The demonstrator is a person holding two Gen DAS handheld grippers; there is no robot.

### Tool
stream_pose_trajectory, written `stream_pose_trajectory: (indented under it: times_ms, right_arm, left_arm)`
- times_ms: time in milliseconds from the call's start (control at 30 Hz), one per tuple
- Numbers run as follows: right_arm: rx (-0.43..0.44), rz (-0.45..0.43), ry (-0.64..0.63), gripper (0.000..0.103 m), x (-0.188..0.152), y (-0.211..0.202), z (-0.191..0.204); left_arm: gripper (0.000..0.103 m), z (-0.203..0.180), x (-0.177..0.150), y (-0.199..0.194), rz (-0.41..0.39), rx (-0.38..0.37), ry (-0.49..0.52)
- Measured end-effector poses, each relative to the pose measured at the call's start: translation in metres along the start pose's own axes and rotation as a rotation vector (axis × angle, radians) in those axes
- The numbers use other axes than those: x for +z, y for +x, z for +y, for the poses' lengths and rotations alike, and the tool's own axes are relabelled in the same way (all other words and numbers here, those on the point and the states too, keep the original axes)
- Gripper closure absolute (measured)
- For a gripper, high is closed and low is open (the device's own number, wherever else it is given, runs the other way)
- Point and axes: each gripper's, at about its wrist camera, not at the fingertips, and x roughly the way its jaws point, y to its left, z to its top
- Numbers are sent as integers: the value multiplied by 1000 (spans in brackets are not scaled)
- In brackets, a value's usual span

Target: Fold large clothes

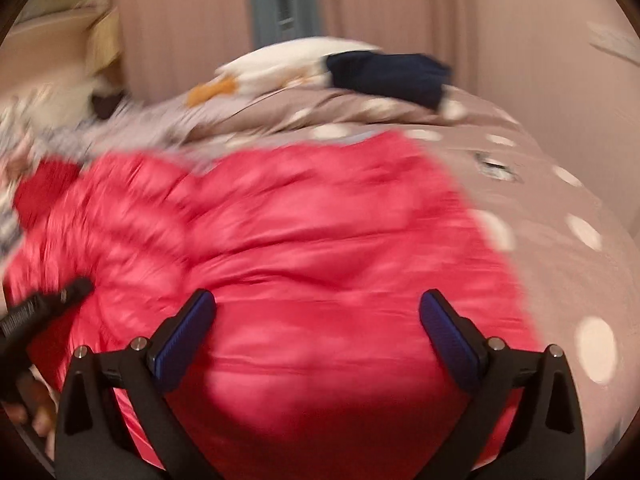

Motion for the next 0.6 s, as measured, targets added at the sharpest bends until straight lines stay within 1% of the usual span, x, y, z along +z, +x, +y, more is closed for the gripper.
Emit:
stream_pose_trajectory:
  times_ms: [33,100,133,167,200,233,267,300,333,400,500,533,567,600]
  right_arm:
    - [2,-4,74,1,2,-4,-17]
    - [52,42,153,4,-1,-4,-37]
    - [47,67,164,8,-5,-2,-42]
    - [-13,111,156,12,-12,3,-46]
    - [-49,141,139,25,-17,8,-46]
    - [-42,167,127,31,-25,12,-45]
    - [35,183,154,36,-35,18,-45]
    - [75,188,186,43,-39,21,-45]
    - [94,189,203,43,-43,24,-44]
    - [121,204,173,44,-46,30,-31]
    - [168,233,132,45,-48,36,-14]
    - [190,239,127,45,-50,38,-9]
    - [201,241,123,45,-52,41,-9]
    - [199,239,115,45,-53,41,-7]
  left_arm:
    - [59,1,1,-3,-6,3,-3]
    - [59,0,3,-4,-16,4,-13]
    - [59,1,4,-6,-32,20,-14]
    - [59,1,5,-8,-46,34,-10]
    - [59,1,5,-11,-62,50,-8]
    - [59,3,7,-14,-70,57,-14]
    - [59,5,9,-17,-78,62,-23]
    - [60,7,12,-20,-91,73,-23]
    - [60,8,15,-25,-109,89,-14]
    - [60,7,20,-34,-141,120,7]
    - [62,-2,27,-46,-202,168,67]
    - [62,-6,31,-51,-217,164,80]
    - [62,-11,35,-54,-214,141,87]
    - [62,-18,40,-59,-197,83,91]
